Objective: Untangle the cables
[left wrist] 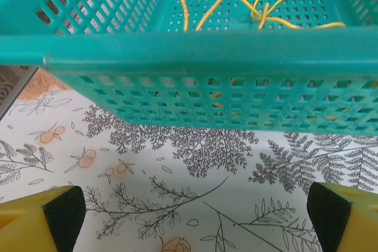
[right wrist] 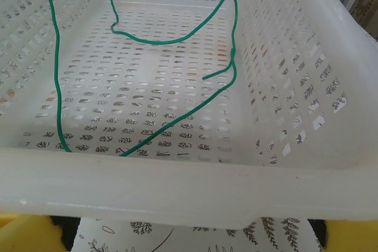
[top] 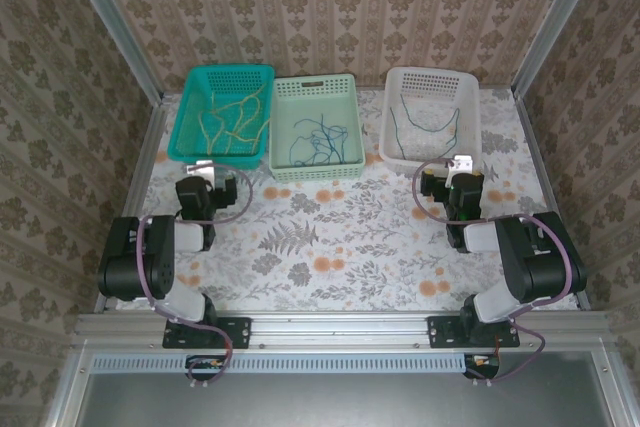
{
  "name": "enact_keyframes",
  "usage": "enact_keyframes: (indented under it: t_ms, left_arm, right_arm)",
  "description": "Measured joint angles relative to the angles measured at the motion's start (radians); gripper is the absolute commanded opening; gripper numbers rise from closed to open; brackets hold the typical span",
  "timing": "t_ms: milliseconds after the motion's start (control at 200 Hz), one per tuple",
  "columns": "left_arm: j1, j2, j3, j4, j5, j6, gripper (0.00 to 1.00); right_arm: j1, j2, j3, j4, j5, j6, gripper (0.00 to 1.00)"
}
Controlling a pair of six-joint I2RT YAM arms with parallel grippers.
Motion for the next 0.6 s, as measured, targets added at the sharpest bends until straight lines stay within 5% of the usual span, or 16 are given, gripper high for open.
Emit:
enact_keyframes:
  t_ms: [595]
  left_arm:
    - [0.000, 0.000, 0.005, 0.017, 0.007, 0.002, 1.00]
  right_arm:
    - [-0.002, 0.000, 0.000, 0.000, -0.001, 0.000, 1.00]
